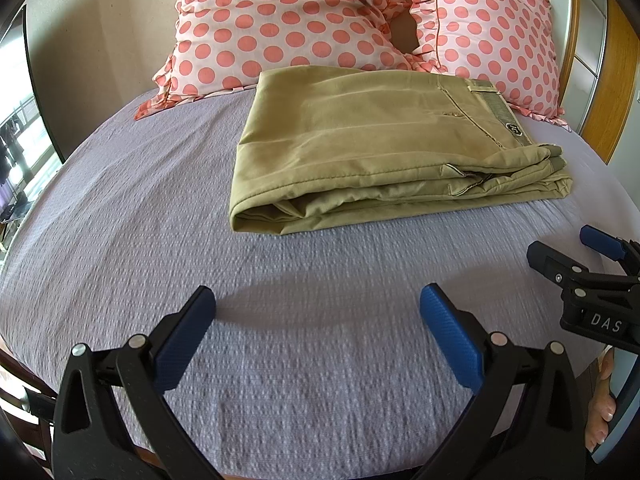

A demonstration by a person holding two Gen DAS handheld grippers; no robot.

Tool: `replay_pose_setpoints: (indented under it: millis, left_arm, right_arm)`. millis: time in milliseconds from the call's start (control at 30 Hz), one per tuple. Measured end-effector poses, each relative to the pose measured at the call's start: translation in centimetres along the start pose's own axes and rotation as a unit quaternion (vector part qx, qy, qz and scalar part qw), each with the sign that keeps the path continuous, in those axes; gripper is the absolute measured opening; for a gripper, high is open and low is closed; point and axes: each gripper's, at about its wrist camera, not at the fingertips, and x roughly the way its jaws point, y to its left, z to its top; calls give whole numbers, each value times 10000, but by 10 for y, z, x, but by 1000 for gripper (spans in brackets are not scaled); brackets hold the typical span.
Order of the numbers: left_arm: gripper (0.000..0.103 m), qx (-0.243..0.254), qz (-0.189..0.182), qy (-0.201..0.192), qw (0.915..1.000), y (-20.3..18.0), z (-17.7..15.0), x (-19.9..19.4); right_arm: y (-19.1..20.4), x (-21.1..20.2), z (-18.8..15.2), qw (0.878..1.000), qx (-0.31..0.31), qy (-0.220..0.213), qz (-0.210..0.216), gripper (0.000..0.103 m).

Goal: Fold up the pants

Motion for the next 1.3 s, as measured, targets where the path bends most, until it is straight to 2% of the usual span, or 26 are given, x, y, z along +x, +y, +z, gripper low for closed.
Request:
replay_pose_setpoints:
  millis: [1300]
  left_arm:
    - [101, -22, 10, 50, 10000, -2, 1, 1]
  right_arm:
    - [0, 0, 0, 10000, -1, -7, 0, 102]
